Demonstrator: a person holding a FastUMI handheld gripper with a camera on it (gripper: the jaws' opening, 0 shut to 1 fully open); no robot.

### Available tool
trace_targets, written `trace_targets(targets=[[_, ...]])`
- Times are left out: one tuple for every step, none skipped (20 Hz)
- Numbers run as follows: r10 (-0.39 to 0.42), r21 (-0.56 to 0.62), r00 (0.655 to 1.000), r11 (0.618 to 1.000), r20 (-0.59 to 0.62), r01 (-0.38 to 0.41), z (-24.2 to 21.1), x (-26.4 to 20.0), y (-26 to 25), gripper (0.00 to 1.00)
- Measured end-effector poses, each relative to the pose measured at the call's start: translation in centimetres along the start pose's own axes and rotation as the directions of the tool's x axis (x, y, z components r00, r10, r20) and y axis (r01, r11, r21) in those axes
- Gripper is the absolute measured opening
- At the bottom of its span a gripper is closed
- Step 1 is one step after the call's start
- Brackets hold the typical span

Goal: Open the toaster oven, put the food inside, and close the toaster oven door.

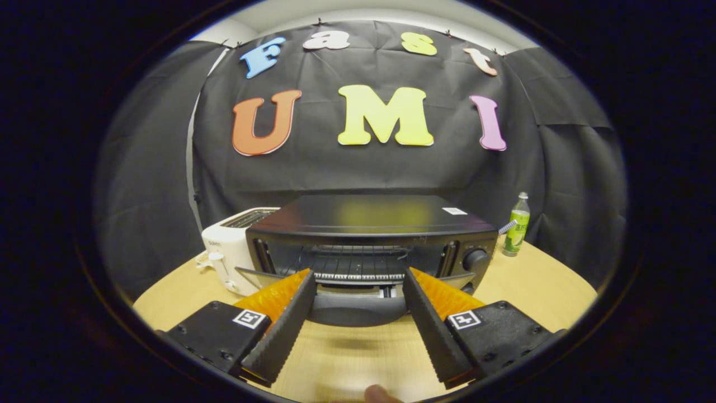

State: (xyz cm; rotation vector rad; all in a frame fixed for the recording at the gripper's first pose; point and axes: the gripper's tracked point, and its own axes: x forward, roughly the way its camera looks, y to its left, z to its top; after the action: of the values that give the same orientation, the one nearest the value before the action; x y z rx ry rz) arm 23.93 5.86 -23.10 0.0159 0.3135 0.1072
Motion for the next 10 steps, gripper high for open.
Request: trace_targets(targets=[[-0.003, -0.007, 1.000, 1.000, -0.014, 0.003, -0.6, -0.6, -0.1, 1.00], [-0.007, -0.014, 1.000, 1.000, -0.026, 0.006, -1.2, -1.1, -0.1, 1.00], [-0.009, -0.020, 0.999, 1.000, -0.043, 0.008, -2.0, -1.6, -0.1, 1.00], [-0.010, -0.023, 0.998, 1.000, -0.056, 0.008, -2.6, -2.0, -0.1, 1.00], [-0.008, -0.026, 0.998, 1.000, -0.069, 0.007, -3.4, -2.5, 0.0, 1.00], [-0.005, -0.034, 0.997, 0.999, -0.081, 0.002, -4.0, -2.9, 0.0, 1.00], [0.003, -0.038, 0.996, 0.999, -0.086, -0.006, -4.5, -3.1, 0.0, 1.00], [0.015, -0.042, 0.996, 0.999, -0.091, -0.019, -4.8, -3.3, 0.1, 1.00], [0.028, -0.038, 0.995, 0.999, -0.094, -0.031, -5.0, -3.6, 0.1, 1.00], [0.037, -0.038, 0.994, 0.998, -0.105, -0.041, -5.4, -3.7, 0.0, 1.00]])
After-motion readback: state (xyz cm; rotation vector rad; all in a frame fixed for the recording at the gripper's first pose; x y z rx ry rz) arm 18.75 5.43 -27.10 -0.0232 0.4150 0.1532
